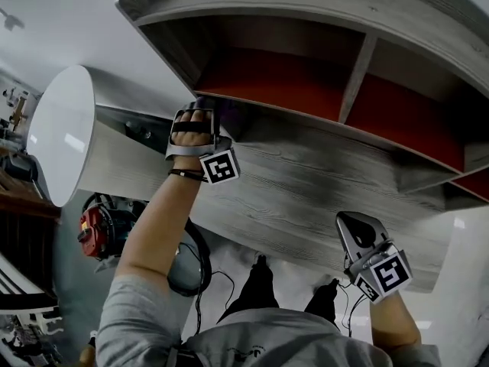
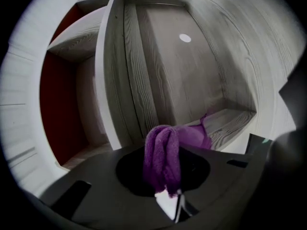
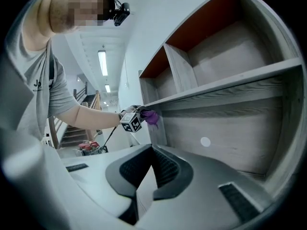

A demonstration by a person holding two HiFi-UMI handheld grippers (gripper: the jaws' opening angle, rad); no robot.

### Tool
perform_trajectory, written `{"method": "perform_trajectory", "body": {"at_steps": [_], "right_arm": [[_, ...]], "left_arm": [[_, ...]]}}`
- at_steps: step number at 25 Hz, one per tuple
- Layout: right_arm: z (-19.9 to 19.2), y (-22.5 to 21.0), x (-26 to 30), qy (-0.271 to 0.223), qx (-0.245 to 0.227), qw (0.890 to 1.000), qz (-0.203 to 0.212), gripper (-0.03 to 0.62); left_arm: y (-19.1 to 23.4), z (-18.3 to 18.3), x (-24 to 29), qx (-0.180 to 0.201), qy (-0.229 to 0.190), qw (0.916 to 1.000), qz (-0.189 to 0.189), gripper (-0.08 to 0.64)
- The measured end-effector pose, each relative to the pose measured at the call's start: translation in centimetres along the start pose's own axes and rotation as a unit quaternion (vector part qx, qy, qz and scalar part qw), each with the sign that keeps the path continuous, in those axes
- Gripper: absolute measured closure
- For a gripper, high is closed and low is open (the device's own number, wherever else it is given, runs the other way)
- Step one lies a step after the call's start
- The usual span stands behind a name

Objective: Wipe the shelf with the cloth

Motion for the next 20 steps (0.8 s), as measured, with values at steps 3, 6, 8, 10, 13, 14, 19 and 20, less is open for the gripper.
{"method": "perform_trajectory", "body": {"at_steps": [3,6,8,10,13,14,19,20], "right_arm": [[-1.1,0.0,0.3,0.012,0.003,1.0,-0.001,0.571],[-2.9,0.1,0.7,0.026,0.015,1.0,0.001,0.571],[-4.1,0.1,1.0,0.035,0.021,0.999,0.003,0.571],[-4.9,-0.4,1.1,0.04,0.025,0.999,0.001,0.571],[-5.3,-1.3,1.0,0.04,0.028,0.999,-0.007,0.571],[-5.1,-1.5,1.0,0.038,0.027,0.999,-0.008,0.571],[-2.9,-1.8,1.3,0.019,0.014,1.0,-0.01,0.571],[-2.4,-1.7,1.3,0.015,0.014,1.0,-0.01,0.571]], "left_arm": [[-2.7,1.2,0.5,-0.003,-0.004,0.9995,-0.031,0.476],[-9.1,3.3,-0.2,0.019,-0.022,0.9951,-0.094,0.472],[-13.4,4.3,-1.0,0.031,-0.031,0.9913,-0.124,0.471],[-16.9,4.7,-1.5,0.027,-0.028,0.988,-0.149,0.471],[-22.0,3.1,-2.0,-0.009,0.009,0.964,-0.266,0.477],[-22.8,2.1,-2.2,-0.023,0.019,0.9532,-0.301,0.477],[-16.6,1.8,-3.5,-0.251,-0.012,0.9212,-0.297,0.479],[-14.6,2.3,-3.8,-0.317,-0.025,0.9019,-0.292,0.479]]}}
Point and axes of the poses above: the fingertips, and each gripper's own axes: x forward along the fingers, y to its left, z out of its top, the point moved 10 cm from there along -x, backward along the fingers, and after that the axes turned 4 degrees about x, right-handed, at the moved point
